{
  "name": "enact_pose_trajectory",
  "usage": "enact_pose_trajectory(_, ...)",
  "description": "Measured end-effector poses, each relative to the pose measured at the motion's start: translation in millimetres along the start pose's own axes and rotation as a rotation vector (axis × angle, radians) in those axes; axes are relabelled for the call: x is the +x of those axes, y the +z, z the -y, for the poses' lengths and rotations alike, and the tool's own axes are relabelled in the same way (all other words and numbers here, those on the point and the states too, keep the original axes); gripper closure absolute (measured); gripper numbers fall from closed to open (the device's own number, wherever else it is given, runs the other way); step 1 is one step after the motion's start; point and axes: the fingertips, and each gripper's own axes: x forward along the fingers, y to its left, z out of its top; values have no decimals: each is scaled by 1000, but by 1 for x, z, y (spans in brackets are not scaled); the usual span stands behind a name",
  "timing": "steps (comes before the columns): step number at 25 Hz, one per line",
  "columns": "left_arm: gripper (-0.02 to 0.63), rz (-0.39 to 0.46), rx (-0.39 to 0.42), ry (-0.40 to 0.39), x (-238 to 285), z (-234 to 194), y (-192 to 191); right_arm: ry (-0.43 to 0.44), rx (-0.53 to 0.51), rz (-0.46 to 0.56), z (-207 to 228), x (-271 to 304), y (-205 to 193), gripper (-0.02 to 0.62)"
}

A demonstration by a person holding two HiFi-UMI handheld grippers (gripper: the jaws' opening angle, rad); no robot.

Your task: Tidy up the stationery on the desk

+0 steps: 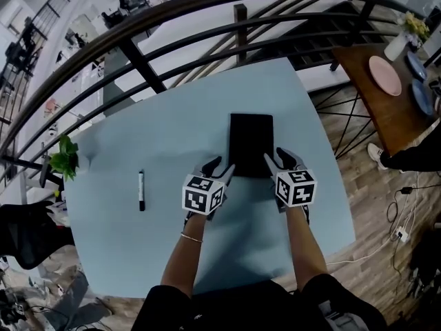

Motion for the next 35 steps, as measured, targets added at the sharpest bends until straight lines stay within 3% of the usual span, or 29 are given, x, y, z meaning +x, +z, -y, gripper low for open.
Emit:
enact_pose_trajectory(15, 402, -140, -39, -19, 43, 3, -22, 13, -10, -179, 9, 26, -37, 362)
enact_pose_trajectory(18, 428, -143, -40, -23, 44, 7, -23, 7, -28, -183, 9, 26, -39, 364)
enact_pose_trajectory(35, 425, -132, -65, 14, 13, 6, -46, 45, -55, -203, -22, 18, -56, 368)
